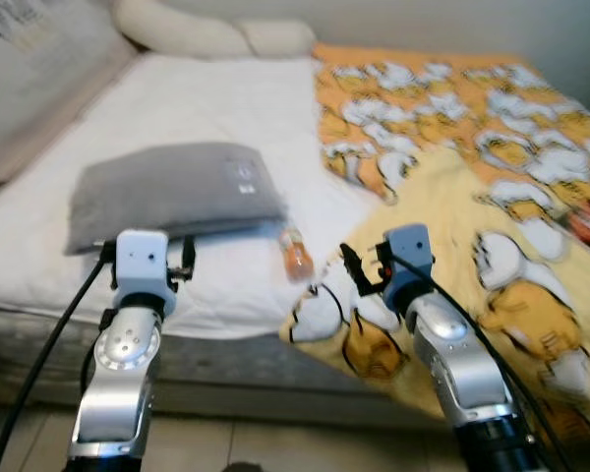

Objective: Clean up the room

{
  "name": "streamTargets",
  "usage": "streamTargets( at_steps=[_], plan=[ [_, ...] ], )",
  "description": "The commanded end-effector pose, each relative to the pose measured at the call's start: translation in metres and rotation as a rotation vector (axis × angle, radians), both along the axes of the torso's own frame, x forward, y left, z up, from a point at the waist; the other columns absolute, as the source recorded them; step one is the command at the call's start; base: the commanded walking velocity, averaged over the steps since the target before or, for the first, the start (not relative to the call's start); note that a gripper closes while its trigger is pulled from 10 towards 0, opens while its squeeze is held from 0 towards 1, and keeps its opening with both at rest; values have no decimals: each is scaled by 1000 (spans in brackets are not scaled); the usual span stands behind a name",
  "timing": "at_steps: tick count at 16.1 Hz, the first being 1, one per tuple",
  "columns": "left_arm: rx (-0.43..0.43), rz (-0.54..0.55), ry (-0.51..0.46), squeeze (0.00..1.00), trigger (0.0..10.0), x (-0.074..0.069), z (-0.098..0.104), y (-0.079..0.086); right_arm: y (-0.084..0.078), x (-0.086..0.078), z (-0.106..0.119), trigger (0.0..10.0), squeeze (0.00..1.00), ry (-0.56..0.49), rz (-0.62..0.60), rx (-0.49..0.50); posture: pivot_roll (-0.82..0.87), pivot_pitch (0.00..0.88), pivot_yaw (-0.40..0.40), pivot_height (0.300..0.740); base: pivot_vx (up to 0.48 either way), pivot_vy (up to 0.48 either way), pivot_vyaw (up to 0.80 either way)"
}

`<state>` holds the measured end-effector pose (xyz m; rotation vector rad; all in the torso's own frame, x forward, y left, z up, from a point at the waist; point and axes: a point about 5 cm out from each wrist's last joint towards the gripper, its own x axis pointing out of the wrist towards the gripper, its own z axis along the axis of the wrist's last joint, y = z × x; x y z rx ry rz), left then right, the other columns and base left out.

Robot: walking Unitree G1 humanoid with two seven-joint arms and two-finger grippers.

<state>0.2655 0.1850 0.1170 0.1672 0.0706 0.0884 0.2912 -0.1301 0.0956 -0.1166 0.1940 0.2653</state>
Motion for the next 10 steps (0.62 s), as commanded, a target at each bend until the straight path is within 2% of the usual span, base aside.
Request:
streamTargets(
  at_steps=[1, 2, 8, 10],
  plan=[
    [13, -22, -15, 0, 10000, 0, 5, -3, 1, 4, 2, 10000, 0, -7, 9, -9, 37, 0, -2, 740, 334, 0, 800],
    [15, -23, -14, 0, 10000, 0, 5, -3, 2, 4, 1, 10000, 0, -3, 20, -23, 37, 0, -2, 740, 337, 0, 800],
    [27, -47, -1, 0, 10000, -4, 2, -7, 5, 2, -7, 10000, 0, 37, 46, -30, 41, 0, 1, 740, 326, 0, 0],
    [33, -74, 22, 0, 10000, -4, 0, -8, 6, 2, -10, 10000, 0, 77, 52, -43, 40, 0, 7, 740, 122, 0, 0]
  ],
)
